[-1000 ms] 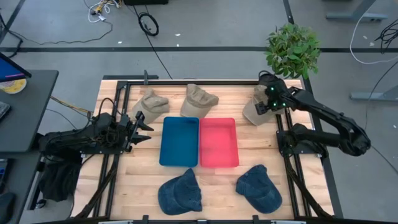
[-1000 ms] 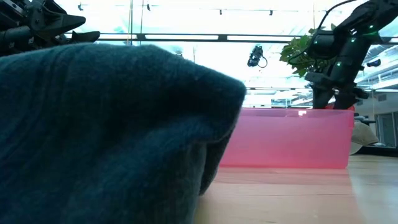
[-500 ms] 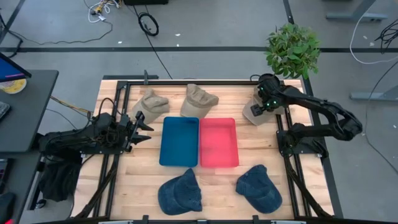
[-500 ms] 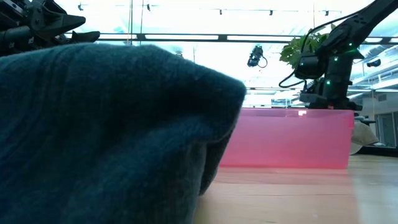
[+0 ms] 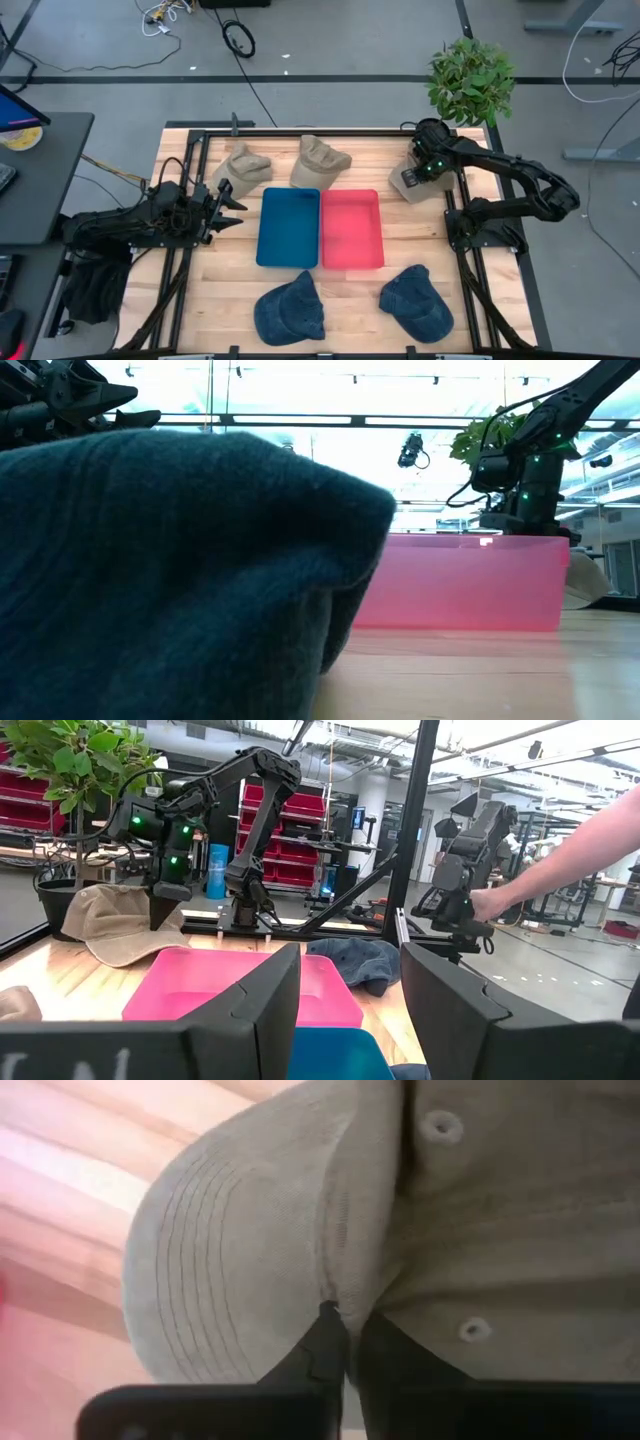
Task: Pick & Place hat
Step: Put the brown cap into the red bin
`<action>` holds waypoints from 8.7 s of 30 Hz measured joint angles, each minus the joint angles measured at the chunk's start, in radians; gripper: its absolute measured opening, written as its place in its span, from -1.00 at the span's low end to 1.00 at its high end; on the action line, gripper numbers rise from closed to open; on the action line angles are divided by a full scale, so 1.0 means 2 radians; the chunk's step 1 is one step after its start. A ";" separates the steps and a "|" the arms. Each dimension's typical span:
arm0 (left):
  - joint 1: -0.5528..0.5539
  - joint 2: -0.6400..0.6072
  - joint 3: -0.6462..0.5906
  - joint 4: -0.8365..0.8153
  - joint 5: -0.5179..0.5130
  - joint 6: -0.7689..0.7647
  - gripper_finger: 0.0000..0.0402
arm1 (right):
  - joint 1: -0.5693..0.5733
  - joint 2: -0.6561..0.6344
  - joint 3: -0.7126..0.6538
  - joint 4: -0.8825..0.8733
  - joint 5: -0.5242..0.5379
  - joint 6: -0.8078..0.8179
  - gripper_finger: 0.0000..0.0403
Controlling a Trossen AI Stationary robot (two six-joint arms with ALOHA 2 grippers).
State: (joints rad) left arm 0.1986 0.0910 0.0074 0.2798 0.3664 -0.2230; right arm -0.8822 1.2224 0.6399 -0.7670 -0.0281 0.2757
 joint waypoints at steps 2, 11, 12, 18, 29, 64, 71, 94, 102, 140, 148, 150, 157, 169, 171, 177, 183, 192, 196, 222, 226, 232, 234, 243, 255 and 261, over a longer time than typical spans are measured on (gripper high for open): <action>0.000 0.000 0.000 0.000 0.000 0.000 -0.12 | 0.000 0.000 0.000 -0.002 -0.002 0.008 -0.90; 0.000 0.000 0.000 0.000 0.000 0.000 -0.12 | 0.010 -0.003 0.045 -0.080 -0.008 0.017 -0.98; 0.000 0.000 0.000 0.000 0.000 0.000 -0.12 | 0.015 -0.005 0.052 -0.085 -0.007 0.020 -0.98; 0.000 0.000 0.000 0.000 0.000 0.000 -0.12 | 0.048 -0.028 0.092 -0.112 -0.007 0.044 -0.99; 0.000 0.000 0.000 0.000 0.000 0.000 -0.12 | 0.166 -0.080 0.166 -0.202 -0.006 0.106 -1.00; 0.000 0.000 0.000 0.000 0.000 0.000 -0.12 | 0.541 0.150 0.288 -0.022 0.031 -0.018 -1.00; 0.000 0.000 0.000 0.000 0.000 0.000 -0.12 | 0.535 0.173 0.288 -0.014 0.037 -0.076 -1.00; 0.000 0.000 0.000 0.000 0.000 0.000 -0.12 | 0.516 0.266 0.289 -0.006 -0.014 -0.059 -1.00; 0.000 0.000 0.000 0.000 0.000 0.000 -0.12 | 0.501 0.283 0.289 -0.002 -0.123 -0.069 -1.00; 0.000 0.000 0.000 0.000 0.000 0.000 -0.12 | 0.323 0.229 0.403 0.062 -0.025 0.006 0.18; 0.000 0.000 0.000 0.000 0.000 0.000 -0.12 | 0.259 0.229 0.403 0.076 -0.029 -0.018 0.18; 0.000 0.000 0.000 0.000 0.000 0.000 -0.12 | 0.249 0.232 0.403 0.077 -0.032 -0.033 0.18; 0.000 0.000 0.000 0.000 0.000 0.000 -0.12 | 0.221 0.284 0.404 0.101 -0.073 -0.059 0.18; 0.000 0.000 0.000 0.000 0.000 0.000 -0.12 | 0.209 0.347 0.403 0.134 -0.065 -0.116 0.18; 0.000 0.000 0.000 0.000 0.000 0.000 -0.12 | 0.209 0.360 0.403 0.142 -0.065 -0.116 0.18; 0.000 0.000 0.000 0.000 0.000 0.000 -0.12 | 0.208 0.398 0.403 0.165 -0.072 -0.089 0.18; 0.000 0.000 0.000 0.000 0.000 0.000 -0.12 | 0.208 0.421 0.404 0.168 -0.069 -0.091 0.17; 0.000 0.000 0.000 0.000 0.000 0.000 -0.12 | 0.205 0.426 0.405 0.160 -0.055 -0.056 -0.57; 0.000 0.000 0.000 0.000 0.000 0.000 -0.12 | 0.195 0.426 0.404 0.161 -0.065 -0.033 -0.94; 0.000 0.000 0.000 0.000 0.000 0.000 -0.12 | 0.209 0.221 0.403 0.003 -0.070 -0.126 -1.00; 0.000 0.000 0.000 0.000 0.000 0.000 -0.12 | 0.244 0.180 0.403 -0.057 -0.069 -0.130 -1.00; 0.000 0.000 0.000 0.000 0.000 0.000 -0.12 | 0.316 0.139 0.403 -0.109 -0.068 -0.162 -1.00; 0.000 0.000 0.000 0.000 0.000 0.000 -0.12 | 0.343 0.133 0.403 -0.124 -0.069 -0.187 -1.00; 0.000 0.000 0.000 0.000 0.000 0.000 -0.12 | 0.436 0.133 0.402 -0.146 -0.025 -0.291 -1.00; 0.000 0.000 0.000 0.000 0.000 0.000 -0.12 | 0.512 0.133 0.400 -0.173 0.041 -0.280 -1.00; 0.000 0.000 0.000 0.000 0.000 0.000 -0.12 | 0.560 0.133 0.337 -0.118 0.061 -0.227 -1.00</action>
State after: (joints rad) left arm 0.1987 0.0912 0.0076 0.2794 0.3668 -0.2229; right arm 0.2374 1.4883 1.3140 -1.0022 0.0933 -0.1779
